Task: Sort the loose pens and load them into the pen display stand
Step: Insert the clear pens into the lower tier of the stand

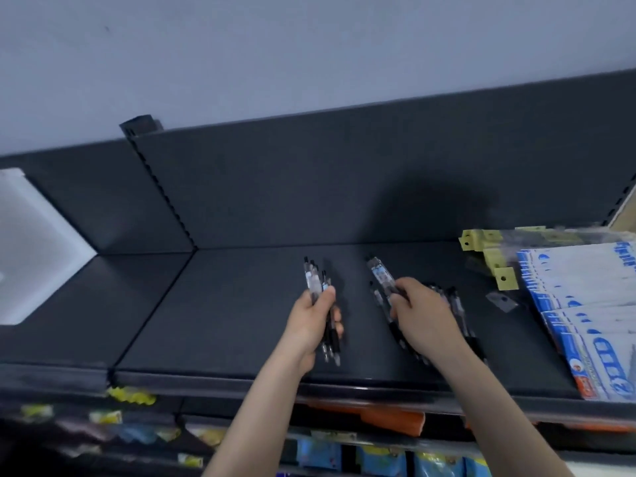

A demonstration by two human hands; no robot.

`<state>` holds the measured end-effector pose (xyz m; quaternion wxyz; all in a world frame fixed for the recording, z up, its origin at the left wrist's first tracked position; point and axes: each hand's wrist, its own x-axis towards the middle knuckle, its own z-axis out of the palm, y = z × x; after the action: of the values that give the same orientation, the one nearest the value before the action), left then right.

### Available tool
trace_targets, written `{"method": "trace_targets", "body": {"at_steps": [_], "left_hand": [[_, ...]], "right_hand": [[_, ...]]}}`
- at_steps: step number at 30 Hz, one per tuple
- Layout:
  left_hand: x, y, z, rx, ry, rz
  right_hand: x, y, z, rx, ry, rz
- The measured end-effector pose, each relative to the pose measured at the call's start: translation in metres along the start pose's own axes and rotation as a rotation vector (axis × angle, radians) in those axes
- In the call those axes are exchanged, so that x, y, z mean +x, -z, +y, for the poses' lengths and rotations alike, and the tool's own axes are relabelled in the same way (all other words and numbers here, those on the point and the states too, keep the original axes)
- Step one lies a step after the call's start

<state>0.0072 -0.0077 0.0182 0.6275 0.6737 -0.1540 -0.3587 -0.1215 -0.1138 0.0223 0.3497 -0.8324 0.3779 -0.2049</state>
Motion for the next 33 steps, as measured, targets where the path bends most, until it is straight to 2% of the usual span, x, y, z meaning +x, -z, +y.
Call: {"method": "trace_targets", "body": {"at_steps": [6,13,18,28,33], "left_hand": [[-0.027,0.042,-0.006,-0.013,-0.034,0.102],[-0.054,0.107,-0.003,-0.076,-0.099,0.134],[-0.086,0.192,-0.001,-0.103,-0.175,0.176],[-0.148,0.367,-0.011,-0.183,-0.284,0.44],[-0.171,0.434,-0.023,-0.246,-0.321,0.552]], "right_hand": [[-0.015,-0.031,-0.034,0.075,0.047,-0.074],[-0.039,-0.072,-0.094,0.051,0.081,-0.092],[-0.07,-0.117,-0.159,0.069,0.134,-0.107],[-0.136,-0.245,-0.298,0.086,0.242,-0.219],[-0.17,-0.306,-0.341,0.161,0.281,-0.29]]}}
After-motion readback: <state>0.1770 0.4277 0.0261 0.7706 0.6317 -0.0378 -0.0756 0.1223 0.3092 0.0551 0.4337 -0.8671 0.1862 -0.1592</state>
